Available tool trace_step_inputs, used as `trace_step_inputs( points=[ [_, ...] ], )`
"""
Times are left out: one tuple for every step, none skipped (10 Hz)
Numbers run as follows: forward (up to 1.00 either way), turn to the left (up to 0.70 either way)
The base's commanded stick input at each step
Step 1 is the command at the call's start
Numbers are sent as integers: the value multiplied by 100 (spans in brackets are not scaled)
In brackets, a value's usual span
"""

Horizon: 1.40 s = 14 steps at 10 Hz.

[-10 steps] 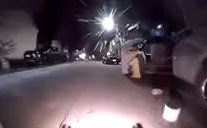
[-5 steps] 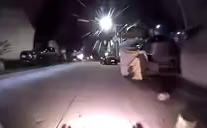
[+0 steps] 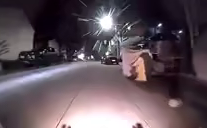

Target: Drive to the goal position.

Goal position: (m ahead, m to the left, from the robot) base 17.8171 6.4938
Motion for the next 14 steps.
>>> trace_step_inputs(
  points=[
    [60,-15],
    [60,-15],
    [60,-15],
    [60,-13],
    [60,-4],
    [60,0],
    [60,0],
    [60,0],
    [60,0],
    [60,0],
    [60,0],
    [60,0],
    [60,0],
    [60,0]
  ],
)
